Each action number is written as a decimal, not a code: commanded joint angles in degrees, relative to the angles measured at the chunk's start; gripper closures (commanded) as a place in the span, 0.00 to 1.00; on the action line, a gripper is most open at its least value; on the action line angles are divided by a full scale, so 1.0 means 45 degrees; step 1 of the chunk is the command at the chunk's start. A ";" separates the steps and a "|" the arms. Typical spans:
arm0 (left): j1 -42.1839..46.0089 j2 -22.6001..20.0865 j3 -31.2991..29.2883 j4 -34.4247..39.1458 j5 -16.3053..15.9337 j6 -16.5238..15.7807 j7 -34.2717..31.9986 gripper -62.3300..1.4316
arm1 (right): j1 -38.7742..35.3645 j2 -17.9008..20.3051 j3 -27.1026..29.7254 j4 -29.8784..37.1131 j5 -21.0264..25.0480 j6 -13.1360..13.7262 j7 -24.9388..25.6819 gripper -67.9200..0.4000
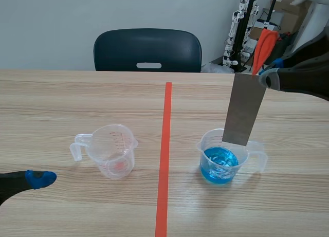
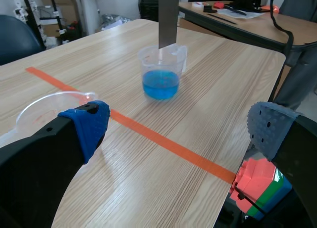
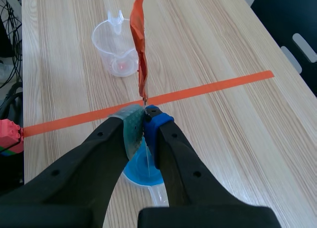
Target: Do the redox reaction experiment. lower the plate into the blue solution
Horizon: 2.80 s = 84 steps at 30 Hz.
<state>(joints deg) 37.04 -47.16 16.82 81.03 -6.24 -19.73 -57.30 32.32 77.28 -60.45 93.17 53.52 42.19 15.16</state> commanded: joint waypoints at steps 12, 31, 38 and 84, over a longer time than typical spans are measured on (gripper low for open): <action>0.1583 0.1025 -0.0695 0.0238 -0.0699 0.1525 -0.1515 0.00 | -0.0058 0.0029 0.0180 -0.0170 -0.0442 -0.0092 0.1025 0.98; 0.0899 0.3439 -0.0617 -0.2040 0.1457 0.2268 -0.2365 0.00 | -0.0267 -0.1030 0.0180 -0.1020 -0.1107 -0.0180 0.1185 0.98; -0.0044 0.4056 -0.0287 -0.3313 0.2307 0.2701 -0.2798 0.00 | -0.0272 -0.1316 0.0180 -0.1263 -0.1287 -0.0180 0.1234 0.98; -0.2487 0.4444 0.1404 -0.7087 0.2919 0.2497 -0.6411 0.00 | -0.1341 -0.2968 0.0175 -0.2754 -0.3235 -0.0520 0.1860 0.98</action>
<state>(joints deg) 25.82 -27.44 23.29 48.62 7.09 -8.56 -84.99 25.67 63.81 -60.45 80.82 38.09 39.86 22.48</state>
